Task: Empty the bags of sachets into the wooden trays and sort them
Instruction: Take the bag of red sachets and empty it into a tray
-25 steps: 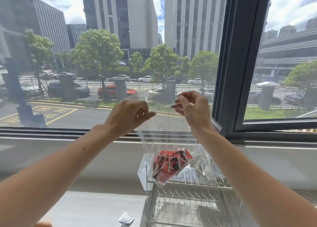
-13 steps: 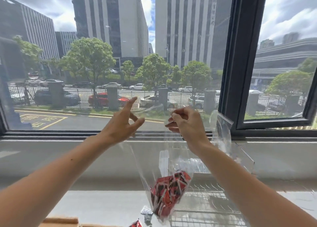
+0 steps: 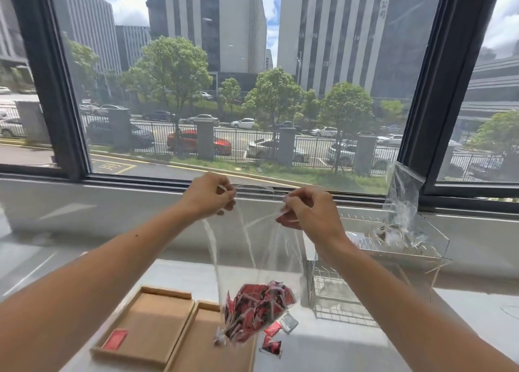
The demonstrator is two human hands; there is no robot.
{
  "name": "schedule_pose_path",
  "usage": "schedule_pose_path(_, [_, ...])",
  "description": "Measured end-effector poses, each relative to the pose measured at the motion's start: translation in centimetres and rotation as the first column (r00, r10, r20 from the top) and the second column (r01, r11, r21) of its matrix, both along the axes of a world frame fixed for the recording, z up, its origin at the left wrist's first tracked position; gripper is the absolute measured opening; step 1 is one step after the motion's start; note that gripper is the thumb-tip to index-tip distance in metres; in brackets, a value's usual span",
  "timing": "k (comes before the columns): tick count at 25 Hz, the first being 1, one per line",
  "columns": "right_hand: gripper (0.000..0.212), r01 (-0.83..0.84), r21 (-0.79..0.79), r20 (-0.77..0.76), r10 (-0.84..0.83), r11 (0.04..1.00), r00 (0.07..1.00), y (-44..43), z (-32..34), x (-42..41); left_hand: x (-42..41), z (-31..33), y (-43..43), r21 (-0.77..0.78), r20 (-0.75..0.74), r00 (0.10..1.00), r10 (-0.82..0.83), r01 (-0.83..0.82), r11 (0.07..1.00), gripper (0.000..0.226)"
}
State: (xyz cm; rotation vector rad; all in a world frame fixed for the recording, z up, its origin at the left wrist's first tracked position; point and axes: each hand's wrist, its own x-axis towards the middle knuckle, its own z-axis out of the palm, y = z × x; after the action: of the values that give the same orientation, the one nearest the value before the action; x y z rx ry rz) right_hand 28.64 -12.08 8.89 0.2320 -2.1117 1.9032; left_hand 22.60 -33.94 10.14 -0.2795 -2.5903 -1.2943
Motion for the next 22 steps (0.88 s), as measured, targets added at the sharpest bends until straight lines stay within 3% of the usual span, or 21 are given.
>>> schedule_pose_path(7, [0.009,-0.389,0.127,0.088,0.38,0.912,0.921,-3.3,-1.6,4.3,5.5,0.2,-3.1,0.181,0.028,0.991,0.134,-0.137,0.974,0.01])
schedule_pose_path(13, [0.008,-0.691,0.124,0.164,0.672,0.712,0.722,-6.7,-4.7,6.4,11.1,0.8,-4.4,0.214,0.038,0.96,0.279,-0.28,0.936,0.008])
schedule_pose_path(15, [0.009,-0.676,0.134,0.136,0.662,0.725,0.737,-7.8,-5.3,6.7,12.9,0.7,-5.5,0.244,0.012,0.938,0.347,-0.339,0.908,0.011])
schedule_pose_path(18, [0.01,-0.488,0.118,0.089,0.48,0.865,0.873,-9.3,-7.2,5.6,15.1,0.3,-7.4,0.341,0.013,0.897,0.442,-0.419,0.841,0.024])
schedule_pose_path(20, [0.011,-0.396,0.124,0.158,0.376,0.91,0.913,-10.5,-9.5,4.3,16.2,0.1,-8.1,0.376,0.042,0.884,0.467,-0.447,0.812,0.032])
schedule_pose_path(22, [0.012,-0.402,0.149,0.301,0.346,0.903,0.889,-11.8,-12.7,3.6,17.0,-0.3,-8.9,0.338,0.042,0.888,0.459,-0.445,0.83,0.039])
